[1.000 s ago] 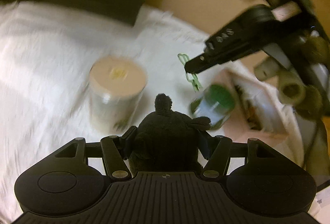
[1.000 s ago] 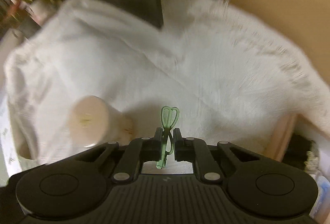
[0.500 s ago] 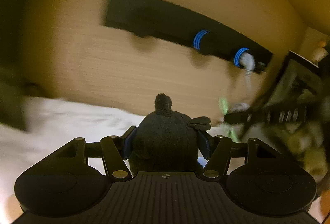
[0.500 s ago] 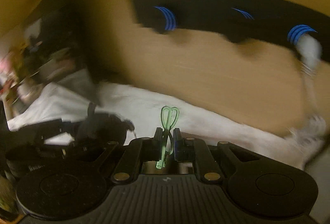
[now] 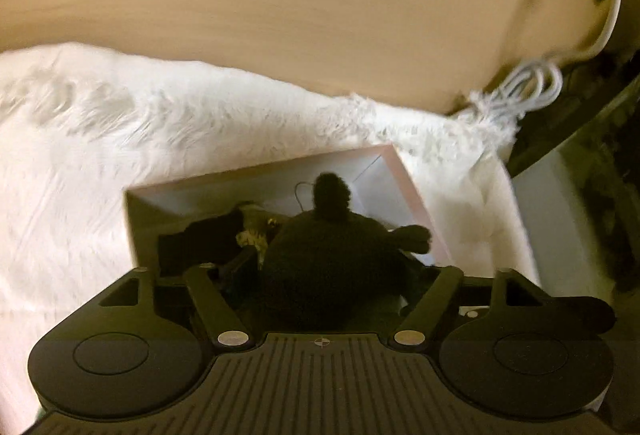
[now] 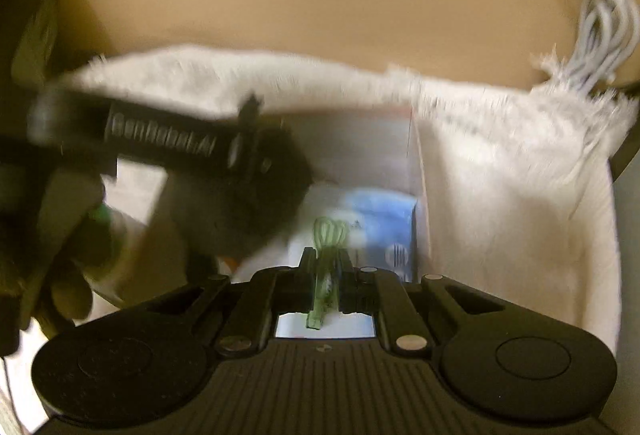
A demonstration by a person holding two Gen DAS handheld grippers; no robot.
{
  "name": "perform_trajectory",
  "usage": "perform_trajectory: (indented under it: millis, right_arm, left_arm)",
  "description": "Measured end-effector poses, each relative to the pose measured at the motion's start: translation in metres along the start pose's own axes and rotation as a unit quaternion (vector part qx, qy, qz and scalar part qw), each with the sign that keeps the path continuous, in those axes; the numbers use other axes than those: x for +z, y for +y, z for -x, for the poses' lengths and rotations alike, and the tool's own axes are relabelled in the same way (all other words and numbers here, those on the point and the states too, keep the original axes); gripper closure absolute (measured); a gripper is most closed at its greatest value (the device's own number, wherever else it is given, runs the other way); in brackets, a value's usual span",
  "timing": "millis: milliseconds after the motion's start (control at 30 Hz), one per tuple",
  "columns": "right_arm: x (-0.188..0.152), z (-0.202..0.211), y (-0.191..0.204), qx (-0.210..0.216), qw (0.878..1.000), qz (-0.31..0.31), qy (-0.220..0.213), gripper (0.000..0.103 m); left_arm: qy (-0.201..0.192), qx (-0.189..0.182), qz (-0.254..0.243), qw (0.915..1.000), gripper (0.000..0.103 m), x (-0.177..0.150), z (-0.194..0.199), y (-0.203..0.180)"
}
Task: Organize soft objects
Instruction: 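Carry turtle and clip over the pink box and open both grippers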
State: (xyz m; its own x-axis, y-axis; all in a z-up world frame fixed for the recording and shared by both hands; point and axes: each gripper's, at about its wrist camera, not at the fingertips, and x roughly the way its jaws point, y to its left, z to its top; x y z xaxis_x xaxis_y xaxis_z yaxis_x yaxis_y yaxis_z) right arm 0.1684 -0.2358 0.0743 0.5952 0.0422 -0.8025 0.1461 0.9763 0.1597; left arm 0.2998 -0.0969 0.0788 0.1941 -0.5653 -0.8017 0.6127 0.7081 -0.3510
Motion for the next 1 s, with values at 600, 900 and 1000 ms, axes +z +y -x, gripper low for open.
perform_trajectory:
  millis: [600, 900, 1000]
  right_arm:
    - [-0.020, -0.007, 0.008, -0.073, 0.997, -0.009, -0.026, 0.054]
    - [-0.027, 0.042, 0.014, -0.052, 0.989, 0.010, -0.135, 0.039]
    - [-0.048, 0.067, 0.027, -0.055, 0.980, 0.052, -0.182, 0.029]
  left_arm:
    - [-0.099, 0.049, -0.125, 0.9861, 0.005, 0.001, 0.026, -0.034]
    - [-0.274, 0.075, -0.096, 0.9538, 0.005, -0.074, 0.132, -0.048]
    - [-0.309, 0.113, -0.044, 0.9434, 0.005, -0.127, 0.152, -0.050]
